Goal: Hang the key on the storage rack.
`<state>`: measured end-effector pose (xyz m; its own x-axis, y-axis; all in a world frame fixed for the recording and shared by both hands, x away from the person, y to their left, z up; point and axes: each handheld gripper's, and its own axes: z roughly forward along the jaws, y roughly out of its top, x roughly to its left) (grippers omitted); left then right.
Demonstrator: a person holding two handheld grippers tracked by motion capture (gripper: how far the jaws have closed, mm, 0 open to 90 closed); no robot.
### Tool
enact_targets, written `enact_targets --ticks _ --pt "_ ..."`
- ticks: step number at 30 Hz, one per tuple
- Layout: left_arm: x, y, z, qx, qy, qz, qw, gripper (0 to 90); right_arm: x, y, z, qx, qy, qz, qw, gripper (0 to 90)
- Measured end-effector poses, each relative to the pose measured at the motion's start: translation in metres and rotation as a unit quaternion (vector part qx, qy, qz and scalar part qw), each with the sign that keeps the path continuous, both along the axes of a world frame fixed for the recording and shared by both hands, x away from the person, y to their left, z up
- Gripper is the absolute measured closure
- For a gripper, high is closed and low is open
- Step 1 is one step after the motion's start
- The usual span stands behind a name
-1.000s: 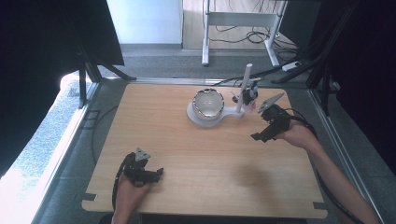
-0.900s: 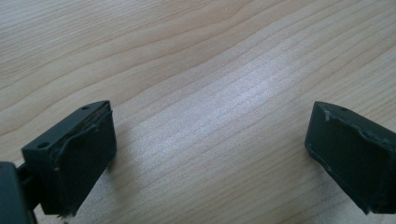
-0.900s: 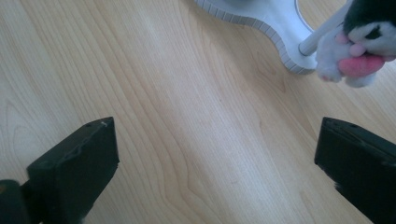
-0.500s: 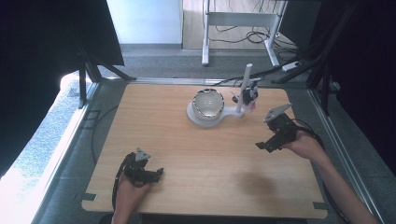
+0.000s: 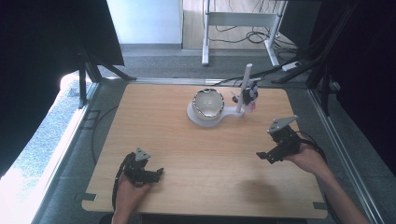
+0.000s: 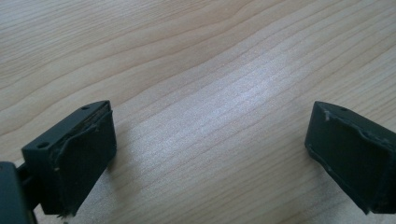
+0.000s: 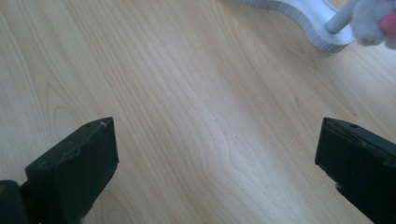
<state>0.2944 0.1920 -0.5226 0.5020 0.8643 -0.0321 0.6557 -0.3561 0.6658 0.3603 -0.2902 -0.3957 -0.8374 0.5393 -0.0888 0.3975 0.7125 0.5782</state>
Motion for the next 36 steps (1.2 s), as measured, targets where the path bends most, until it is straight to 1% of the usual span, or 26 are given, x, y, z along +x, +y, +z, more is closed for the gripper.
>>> enact_targets --ticks 3,8,10,15,17,19,22,24,27,31,32,35,36 --pt "0.000 0.000 0.000 0.000 0.000 0.000 1.0000 1.9 -0.006 0.000 -0.004 -0.005 -0.002 0.005 1.0000 0.0" --pt "0.000 0.000 0.000 0.001 0.000 -0.001 1.0000 1.9 -0.013 -0.002 -0.012 0.010 -0.003 0.002 0.9999 0.0" --pt "0.000 0.000 0.000 0.001 0.000 -0.001 1.0000 1.9 -0.016 -0.002 -0.016 0.020 -0.003 -0.001 0.9998 0.0" --pt "0.000 0.000 0.000 0.001 0.000 -0.001 1.0000 1.9 -0.022 -0.001 -0.027 0.036 -0.006 -0.005 0.9993 0.0" --pt "0.000 0.000 0.000 0.001 0.000 -0.001 1.0000 2.0 -0.024 0.001 -0.033 0.037 -0.010 -0.006 0.9993 0.0" --pt "0.000 0.000 0.000 0.001 0.000 -0.001 1.0000 2.0 -0.026 0.003 -0.039 0.043 -0.011 -0.008 0.9990 0.0" --pt "0.000 0.000 0.000 0.001 -0.001 0.000 1.0000 2.0 -0.030 0.008 -0.047 0.047 -0.013 -0.011 0.9988 0.0" --pt "0.000 0.000 0.000 0.001 -0.001 -0.001 1.0000 2.0 -0.033 0.012 -0.053 0.048 -0.012 -0.012 0.9987 0.0" --pt "0.000 0.000 0.000 0.001 -0.001 -0.001 1.0000 2.0 -0.037 0.017 -0.065 0.047 -0.018 -0.014 0.9986 0.0" --pt "0.000 0.000 0.000 0.001 -0.001 -0.001 1.0000 2.0 -0.040 0.022 -0.083 0.067 -0.010 -0.025 0.9974 0.0" --pt "0.000 0.000 0.000 0.001 -0.001 -0.001 1.0000 2.0 -0.041 0.023 -0.088 0.069 -0.010 -0.028 0.9972 0.0" --pt "0.000 0.000 0.000 0.001 -0.001 -0.001 1.0000 2.1 -0.043 0.025 -0.101 0.062 -0.013 -0.037 0.9973 0.0" --pt "0.000 0.000 0.000 0.001 -0.001 -0.001 1.0000 2.0 -0.043 0.025 -0.104 0.064 -0.012 -0.038 0.9972 0.0"
